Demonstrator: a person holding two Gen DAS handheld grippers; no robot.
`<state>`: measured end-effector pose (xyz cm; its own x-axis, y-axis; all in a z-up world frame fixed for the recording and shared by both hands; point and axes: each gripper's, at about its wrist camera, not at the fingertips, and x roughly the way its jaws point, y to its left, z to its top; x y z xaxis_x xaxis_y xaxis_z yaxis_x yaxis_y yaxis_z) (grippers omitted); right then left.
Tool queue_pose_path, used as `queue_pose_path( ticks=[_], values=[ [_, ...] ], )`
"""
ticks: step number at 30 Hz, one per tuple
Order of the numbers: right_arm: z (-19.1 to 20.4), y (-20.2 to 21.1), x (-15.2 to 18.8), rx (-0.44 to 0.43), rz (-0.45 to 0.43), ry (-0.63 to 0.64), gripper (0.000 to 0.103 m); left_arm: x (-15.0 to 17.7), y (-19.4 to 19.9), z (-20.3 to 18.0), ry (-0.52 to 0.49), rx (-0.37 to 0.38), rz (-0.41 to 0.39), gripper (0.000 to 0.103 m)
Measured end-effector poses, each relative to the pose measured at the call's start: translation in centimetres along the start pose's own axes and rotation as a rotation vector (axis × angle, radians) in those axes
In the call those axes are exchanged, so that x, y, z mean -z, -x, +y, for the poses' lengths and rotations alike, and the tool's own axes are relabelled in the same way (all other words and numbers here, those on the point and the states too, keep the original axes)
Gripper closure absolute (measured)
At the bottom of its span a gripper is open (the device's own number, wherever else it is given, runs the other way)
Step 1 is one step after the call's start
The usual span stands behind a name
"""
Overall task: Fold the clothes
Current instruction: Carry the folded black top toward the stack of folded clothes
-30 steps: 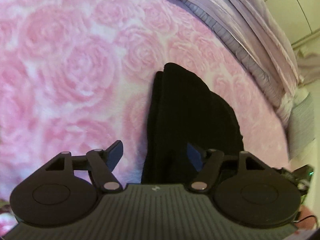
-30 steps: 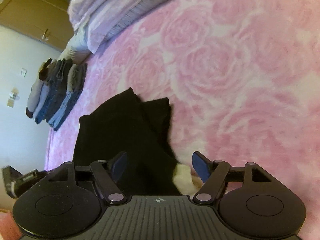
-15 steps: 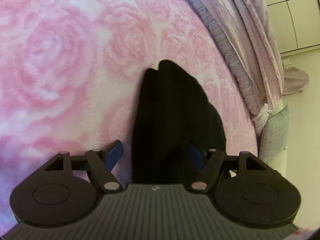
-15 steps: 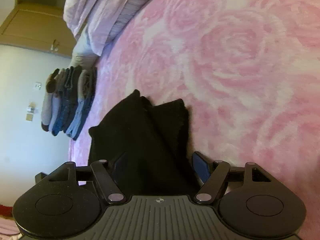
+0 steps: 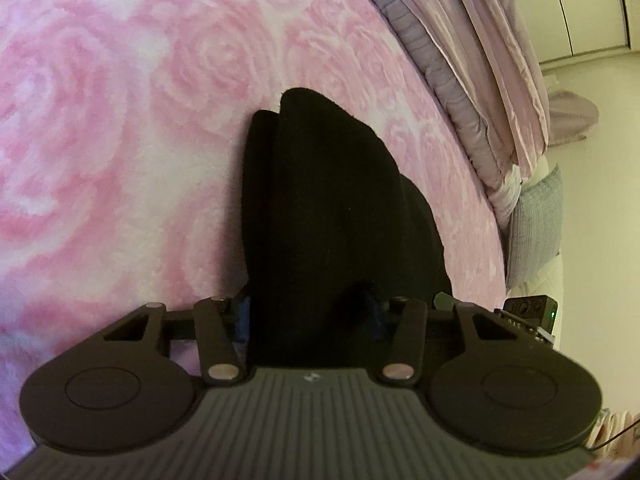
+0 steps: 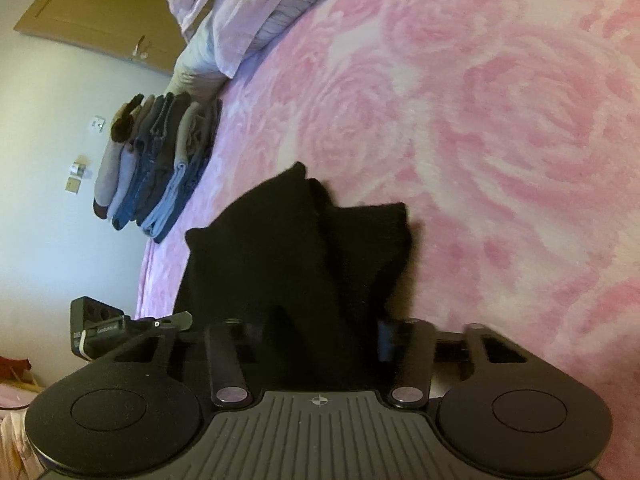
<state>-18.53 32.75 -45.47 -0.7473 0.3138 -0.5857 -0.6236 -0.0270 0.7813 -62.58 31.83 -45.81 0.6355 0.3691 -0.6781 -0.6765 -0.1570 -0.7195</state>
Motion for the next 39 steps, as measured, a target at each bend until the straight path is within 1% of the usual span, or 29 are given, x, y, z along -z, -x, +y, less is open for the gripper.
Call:
queue_pose_path(
  ticks=[2, 3, 4, 5, 6, 8, 9, 11, 14, 15, 16, 17, 18, 20, 22, 26, 29, 31, 34, 36, 39],
  values=[
    [0.0, -0.4, 0.0, 0.003, -0.011, -0.010, 0.060, -0.1, -0.7, -0.3, -0.009, 0.001, 0.000, 0.058],
    [0.3, -0.7, -0.1, 0.004, -0.017, -0.007, 0.062, -0.2, -1.0, -0.6, -0.021, -0.002, 0.000, 0.060],
    [0.6, -1.1, -0.1, 0.008, -0.024, -0.005, 0.066, -0.2, -1.1, -0.8, -0.036, -0.006, -0.002, 0.064],
    [0.8, -1.4, -0.1, 0.015, -0.028, -0.005, 0.077, -0.2, -1.2, -1.1, -0.050, -0.013, -0.003, 0.066],
    [0.9, -1.7, -0.1, 0.019, -0.028, -0.007, 0.083, -0.1, -1.1, -1.2, -0.060, -0.016, -0.006, 0.069],
    [1.1, -1.7, 0.2, 0.021, -0.039, -0.008, 0.086, 0.1, -0.9, -1.6, -0.077, -0.021, -0.014, 0.075],
    [1.2, -1.6, 0.4, 0.023, -0.045, -0.010, 0.087, 0.3, -0.6, -1.9, -0.093, -0.028, -0.021, 0.076],
    [1.6, -1.1, 0.7, 0.034, -0.060, -0.014, 0.088, 0.8, -0.2, -2.7, -0.135, -0.049, -0.042, 0.078],
    [3.1, -0.2, 1.3, 0.067, -0.087, 0.010, 0.089, 1.6, 0.8, -3.7, -0.142, -0.067, -0.083, 0.082],
    [3.8, 0.2, 1.5, 0.078, -0.098, 0.016, 0.089, 2.0, 1.3, -4.0, -0.141, -0.070, -0.099, 0.084],
    [4.5, 0.7, 1.8, 0.084, -0.110, 0.021, 0.089, 2.5, 2.0, -4.4, -0.140, -0.070, -0.117, 0.091],
    [5.1, 1.2, 2.2, 0.088, -0.119, 0.029, 0.090, 3.0, 2.8, -4.8, -0.132, -0.074, -0.134, 0.093],
    [5.8, 1.9, 2.5, 0.090, -0.128, 0.032, 0.090, 3.5, 3.4, -5.1, -0.119, -0.075, -0.140, 0.093],
    [7.3, 3.1, 3.1, 0.074, -0.138, 0.036, 0.090, 4.9, 5.1, -6.1, -0.133, -0.075, -0.165, 0.093],
    [8.9, 4.2, 3.7, 0.058, -0.139, 0.054, 0.090, 5.9, 6.3, -6.8, -0.124, -0.075, -0.181, 0.093],
    [11.0, 5.4, 4.4, 0.064, -0.111, 0.057, 0.090, 7.8, 8.5, -7.3, -0.077, -0.070, -0.209, 0.093],
    [13.6, 6.0, 4.8, 0.056, -0.102, 0.061, 0.090, 8.5, 10.7, -7.8, -0.045, -0.064, -0.230, 0.093],
    [16.0, 6.0, 4.7, 0.047, -0.092, 0.073, 0.090, 8.2, 13.1, -7.7, -0.030, -0.055, -0.255, 0.093],
    [20.1, 5.0, 4.2, 0.022, -0.076, 0.097, 0.090, 6.9, 17.1, -7.3, -0.025, -0.048, -0.291, 0.093],
    [23.3, 3.7, 3.6, 0.009, -0.074, 0.126, 0.090, 5.2, 20.2, -6.8, -0.028, -0.044, -0.319, 0.093],
    [28.9, 0.9, 2.2, -0.012, -0.088, 0.157, 0.090, 1.3, 25.1, -5.9, -0.053, -0.046, -0.362, 0.093]
  ],
)
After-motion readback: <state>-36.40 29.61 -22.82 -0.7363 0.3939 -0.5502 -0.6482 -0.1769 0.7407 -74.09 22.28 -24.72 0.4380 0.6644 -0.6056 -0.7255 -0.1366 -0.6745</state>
